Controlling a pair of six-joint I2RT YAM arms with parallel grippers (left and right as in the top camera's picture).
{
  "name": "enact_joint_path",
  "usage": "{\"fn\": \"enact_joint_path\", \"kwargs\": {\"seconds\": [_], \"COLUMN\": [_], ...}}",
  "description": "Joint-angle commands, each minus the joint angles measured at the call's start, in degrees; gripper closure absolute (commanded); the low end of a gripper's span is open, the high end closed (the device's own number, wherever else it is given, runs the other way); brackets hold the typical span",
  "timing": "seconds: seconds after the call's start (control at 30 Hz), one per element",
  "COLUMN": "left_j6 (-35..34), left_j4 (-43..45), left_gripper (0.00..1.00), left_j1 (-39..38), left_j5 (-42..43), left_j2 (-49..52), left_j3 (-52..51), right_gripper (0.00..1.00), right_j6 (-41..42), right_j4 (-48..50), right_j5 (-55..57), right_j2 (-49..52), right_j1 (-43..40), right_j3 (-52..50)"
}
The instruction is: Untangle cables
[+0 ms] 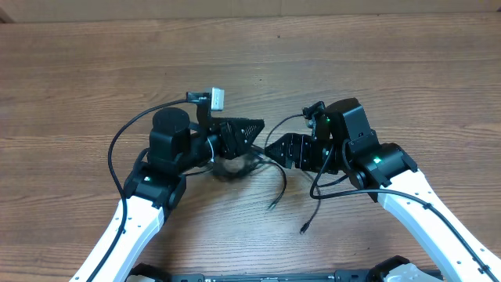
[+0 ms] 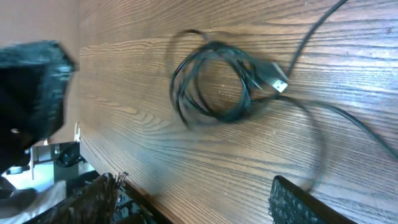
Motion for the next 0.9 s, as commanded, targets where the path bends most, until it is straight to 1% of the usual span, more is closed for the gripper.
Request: {"fn": "enact_joint_path", "kwargs": {"seconds": [0.0,0.1,0.13,0.23,0.3,0.37,0.4,0.43,0.53,0.6,0.63,0.7,0.87], "left_j6": [-0.6,-0.3,0.6,4.9,5.3,3.1,1.4,-2.5,-11.2,-17.8,-19.8,-21.2,-20.9], "left_j4": [-4.0,-10.1,-12.0,-15.4,-17.4,-18.8,-19.6,-21.7,-27.0,-28.8,-28.7,-27.5,-24.0], "left_gripper": [0.39,0.39,0.40,0.43,0.48,0.57,0.57,0.55,0.55,0.53,0.54,0.55,0.57], "left_j1": [0.2,0.2,0.2,0.2,0.2,0.2,0.2,0.2,0.2,0.2,0.2,0.2,0.2], "left_j5": [-10.1,-16.3,-17.8,-20.6,-23.4,-24.2,-24.3,-25.3,-30.4,-32.9,-33.6,-34.8,-38.4], "left_j2": [0.2,0.2,0.2,0.2,0.3,0.4,0.6,0.9,1.6,2.5,3.1,5.0,11.0], "left_j3": [0.1,0.1,0.1,0.1,0.1,0.1,0.1,0.1,0.1,0.1,0.1,0.1,0.1], "right_gripper": [0.23,0.22,0.21,0.18,0.18,0.17,0.17,0.16,0.16,0.15,0.15,0.14,0.13], "right_j6": [-0.1,-0.1,-0.1,-0.1,-0.1,-0.1,-0.1,-0.1,-0.1,-0.1,-0.1,-0.1,-0.1], "right_j4": [-0.6,-1.9,-2.3,-4.0,-5.5,-6.9,-7.5,-8.1,-8.3,-8.1,-8.0,-7.5,-7.2], "right_j5": [1.5,4.4,5.7,8.9,11.0,12.9,13.8,14.8,15.2,15.2,15.2,15.2,15.2], "right_j2": [-1.2,-1.2,-1.2,-1.2,-1.2,-1.2,-1.2,-1.2,-1.2,-1.2,-1.2,-1.2,-1.2], "right_j1": [-0.1,-0.1,-0.1,-0.1,-0.1,-0.1,-0.1,-0.1,-0.1,-0.1,-0.1,-0.1,-0.1], "right_j3": [1.1,1.1,1.1,1.1,1.1,1.1,1.1,1.1,1.1,1.1,1.1,1.1,1.1]}}
